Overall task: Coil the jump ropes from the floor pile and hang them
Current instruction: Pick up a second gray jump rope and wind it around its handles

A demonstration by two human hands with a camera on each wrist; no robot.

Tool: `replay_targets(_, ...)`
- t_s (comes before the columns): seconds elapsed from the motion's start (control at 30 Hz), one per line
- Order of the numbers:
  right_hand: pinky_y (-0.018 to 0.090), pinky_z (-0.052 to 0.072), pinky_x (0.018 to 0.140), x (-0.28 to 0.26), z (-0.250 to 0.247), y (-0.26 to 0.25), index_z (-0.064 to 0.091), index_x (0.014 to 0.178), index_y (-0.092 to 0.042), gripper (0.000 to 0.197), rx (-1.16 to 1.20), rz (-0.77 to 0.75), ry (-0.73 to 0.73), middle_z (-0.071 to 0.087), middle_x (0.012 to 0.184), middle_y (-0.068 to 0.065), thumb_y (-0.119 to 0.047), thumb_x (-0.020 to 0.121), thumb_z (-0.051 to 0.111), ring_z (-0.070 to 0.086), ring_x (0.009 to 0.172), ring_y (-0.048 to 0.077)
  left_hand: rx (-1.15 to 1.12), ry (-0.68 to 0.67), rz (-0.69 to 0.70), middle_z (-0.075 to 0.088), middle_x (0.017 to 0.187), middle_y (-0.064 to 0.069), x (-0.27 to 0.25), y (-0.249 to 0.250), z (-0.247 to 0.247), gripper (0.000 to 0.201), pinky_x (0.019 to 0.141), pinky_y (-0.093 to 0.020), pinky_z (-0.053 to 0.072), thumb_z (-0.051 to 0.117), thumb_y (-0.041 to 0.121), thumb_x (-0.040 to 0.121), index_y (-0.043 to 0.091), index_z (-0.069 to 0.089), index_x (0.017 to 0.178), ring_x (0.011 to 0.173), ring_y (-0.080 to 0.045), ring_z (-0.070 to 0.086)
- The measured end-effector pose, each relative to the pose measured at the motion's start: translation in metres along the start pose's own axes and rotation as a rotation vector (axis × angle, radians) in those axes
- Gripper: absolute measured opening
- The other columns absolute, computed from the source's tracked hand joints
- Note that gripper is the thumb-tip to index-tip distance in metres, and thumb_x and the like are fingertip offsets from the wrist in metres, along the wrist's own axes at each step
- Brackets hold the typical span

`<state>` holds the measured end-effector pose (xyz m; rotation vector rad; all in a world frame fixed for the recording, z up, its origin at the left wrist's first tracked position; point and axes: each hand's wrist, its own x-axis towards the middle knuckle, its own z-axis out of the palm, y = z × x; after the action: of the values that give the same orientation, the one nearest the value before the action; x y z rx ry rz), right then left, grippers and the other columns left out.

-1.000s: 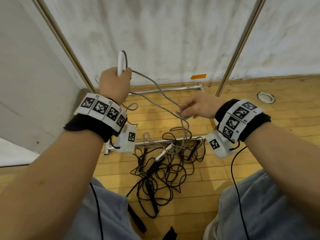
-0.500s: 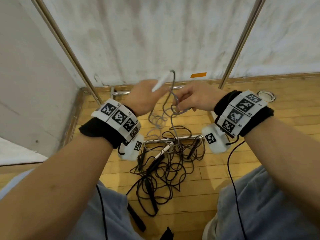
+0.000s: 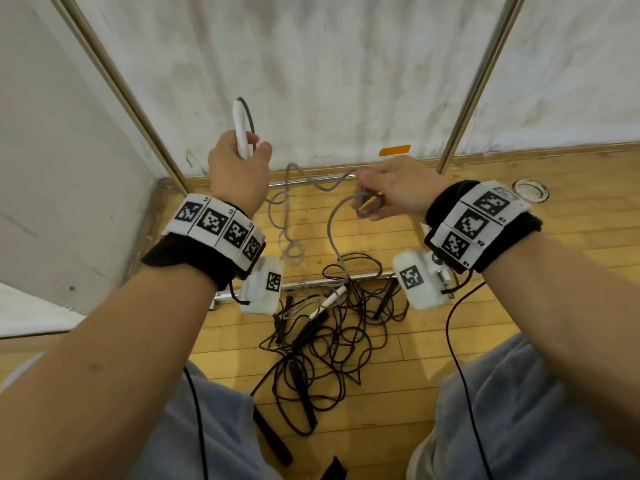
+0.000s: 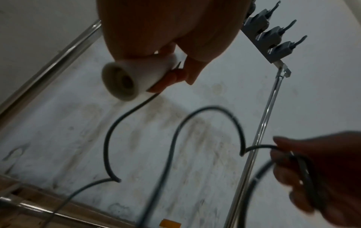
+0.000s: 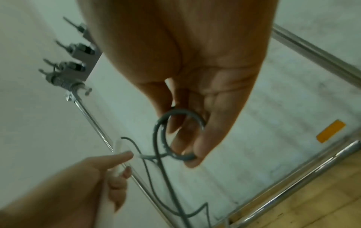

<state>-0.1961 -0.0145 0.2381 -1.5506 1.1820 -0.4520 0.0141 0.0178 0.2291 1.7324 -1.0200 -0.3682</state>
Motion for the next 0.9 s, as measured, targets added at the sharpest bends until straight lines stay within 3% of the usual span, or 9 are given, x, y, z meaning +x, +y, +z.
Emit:
replay_targets(0.07,0.027,0.055,0.057,-0.002,0.001,-0.005,0.058,0.081,-0.008,0.028,0.148,-0.006,0.073,0.066,0.073,0.008,-0.030,0.097,0.050,0.064,0.063,0.020,-0.090,-0.118,-0.011,0.051,0.070,0.003,-0.010,0.004,0.003,0.007,0.048,-0.014,0.039,0.062,0.019,0.085,0.013,0.059,0.086,0.050,-0.001,0.044)
replay_targets(0.13,0.024,0.052,0.051,-0.004,0.002,-0.009,0.058,0.081,-0.007,0.026,0.250,-0.024,0.124,0.065,0.068,0.006,-0.030,0.095,0.054,0.063,0.060,0.018,-0.177,-0.383,-0.032,0.055,0.070,-0.004,-0.023,0.009,0.007,0.015,0.049,-0.024,0.041,0.068,0.023,0.084,0.009,0.064,0.087,0.048,-0.009,0.044)
replay_targets(0.27,0.022,0.044,0.044,-0.007,0.005,-0.014,0.061,0.082,-0.006,0.026,0.315,-0.067,0.145,0.063,0.072,0.010,-0.029,0.093,0.058,0.059,0.058,0.019,-0.140,-0.706,0.004,0.049,0.050,0.011,-0.042,0.015,0.015,0.019,0.041,-0.019,0.037,0.073,0.024,0.082,0.012,0.068,0.094,0.040,-0.006,0.041)
replay_targets(0.57,0.022,0.042,0.049,-0.003,0.005,-0.015,0.055,0.065,-0.011,0.032,0.396,-0.130,0.167,0.057,0.057,0.003,-0.030,0.092,0.058,0.053,0.047,0.015,-0.187,-0.807,0.044,0.055,0.060,0.008,-0.041,0.015,0.014,0.009,0.044,-0.023,0.038,0.067,0.015,0.087,0.014,0.061,0.093,0.043,-0.012,0.042)
replay_targets(0.67,0.024,0.036,0.048,0.005,0.000,-0.013,0.056,0.061,-0.015,0.035,0.325,-0.132,0.319,0.058,0.055,-0.002,-0.032,0.092,0.057,0.046,0.044,0.011,-0.091,-0.861,0.043,0.051,0.047,0.004,-0.041,0.012,0.012,0.022,0.044,-0.019,0.036,0.062,0.023,0.091,0.013,0.061,0.071,0.039,-0.013,0.041)
replay_targets(0.73,0.021,0.034,0.044,0.008,-0.009,-0.013,0.055,0.064,-0.014,0.035,0.291,-0.106,0.450,0.055,0.055,-0.004,-0.034,0.093,0.053,0.042,0.040,0.006,0.031,-0.895,0.025,0.053,0.046,0.003,-0.040,0.008,0.009,0.029,0.045,-0.019,0.037,0.062,0.029,0.091,0.013,0.063,0.066,0.041,-0.012,0.043)
replay_targets(0.8,0.020,0.034,0.039,0.010,-0.017,-0.013,0.053,0.066,-0.011,0.032,0.487,-0.078,0.561,0.054,0.057,-0.001,-0.028,0.094,0.053,0.041,0.038,0.008,0.114,-0.912,0.017,0.058,0.053,0.005,-0.039,0.004,0.007,0.026,0.045,-0.020,0.039,0.062,0.028,0.091,0.014,0.066,0.069,0.046,-0.010,0.047)
replay_targets(0.87,0.023,0.044,0.044,0.010,-0.019,-0.013,0.055,0.078,-0.005,0.024,0.730,-0.065,0.540,0.055,0.067,0.005,-0.022,0.095,0.052,0.049,0.047,0.013,0.057,-0.829,0.002,0.061,0.056,0.006,-0.037,0.004,0.005,0.024,0.045,-0.021,0.039,0.060,0.025,0.092,0.016,0.066,0.071,0.048,-0.009,0.048)
replay_targets(0.9,0.025,0.050,0.052,0.011,-0.017,-0.009,0.056,0.087,-0.003,0.022,0.655,-0.063,0.513,0.056,0.074,0.007,-0.022,0.096,0.050,0.055,0.056,0.016,-0.017,-0.757,-0.007,0.060,0.054,0.006,-0.035,0.004,0.005,0.023,0.044,-0.021,0.039,0.059,0.023,0.093,0.016,0.066,0.072,0.046,-0.009,0.048)
